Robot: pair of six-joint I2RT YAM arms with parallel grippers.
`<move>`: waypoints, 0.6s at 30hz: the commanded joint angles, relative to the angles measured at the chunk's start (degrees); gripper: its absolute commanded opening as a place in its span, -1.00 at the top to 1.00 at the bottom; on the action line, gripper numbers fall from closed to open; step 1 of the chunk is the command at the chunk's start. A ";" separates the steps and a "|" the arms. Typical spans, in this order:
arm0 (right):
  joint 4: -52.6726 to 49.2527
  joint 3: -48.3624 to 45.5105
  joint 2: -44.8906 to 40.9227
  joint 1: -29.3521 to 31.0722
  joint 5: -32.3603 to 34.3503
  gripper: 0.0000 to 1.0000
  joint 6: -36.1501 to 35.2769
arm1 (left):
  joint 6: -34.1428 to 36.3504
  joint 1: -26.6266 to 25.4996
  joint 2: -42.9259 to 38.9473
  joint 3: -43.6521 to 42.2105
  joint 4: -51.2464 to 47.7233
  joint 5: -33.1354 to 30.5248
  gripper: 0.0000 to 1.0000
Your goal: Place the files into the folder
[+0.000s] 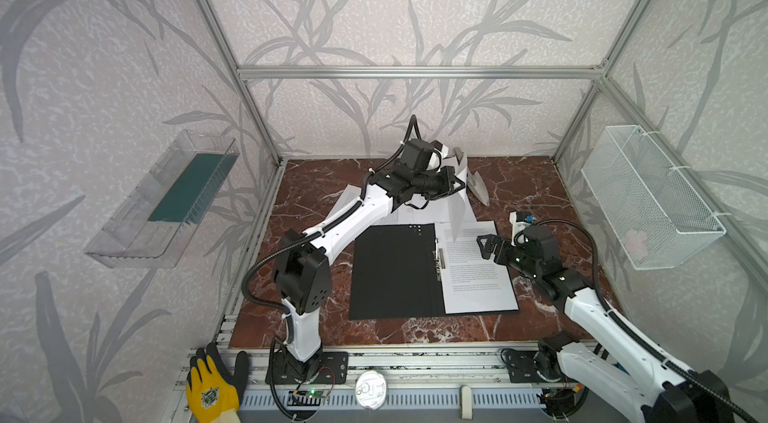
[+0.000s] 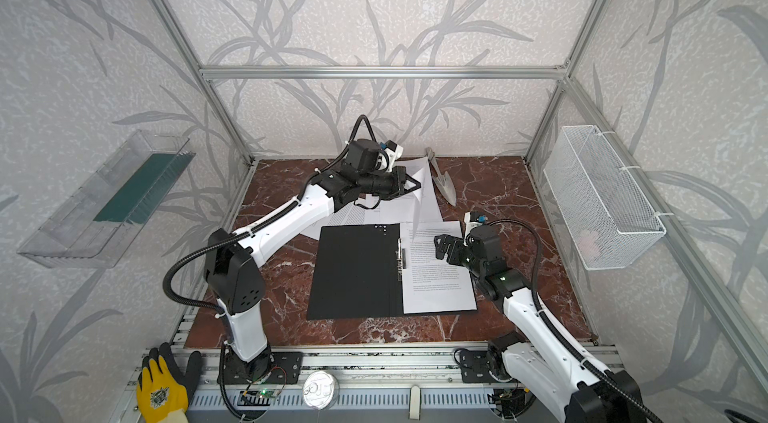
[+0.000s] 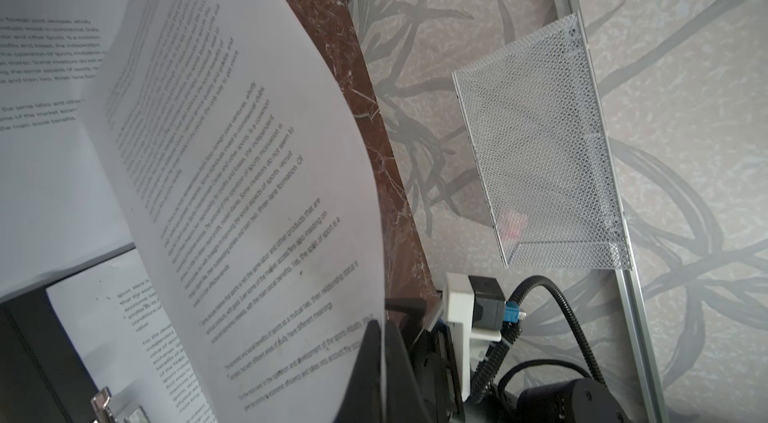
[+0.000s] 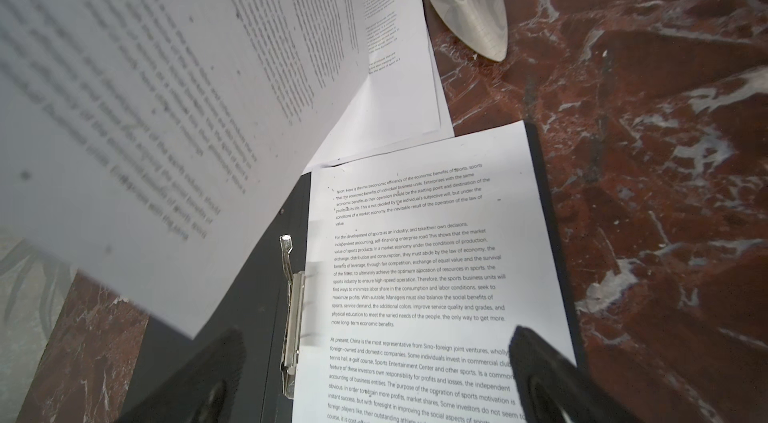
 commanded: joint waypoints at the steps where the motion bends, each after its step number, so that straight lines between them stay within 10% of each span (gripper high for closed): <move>1: -0.94 -0.69 -2.00 -0.42 0.64 -0.98 -0.38 | -0.04 -0.25 -8.59 -7.14 1.31 -5.28 1.00; 18: -1.36 2.75 4.73 3.12 -3.57 -0.98 -4.62 | -10.32 0.86 -35.71 -52.82 6.19 -30.77 1.00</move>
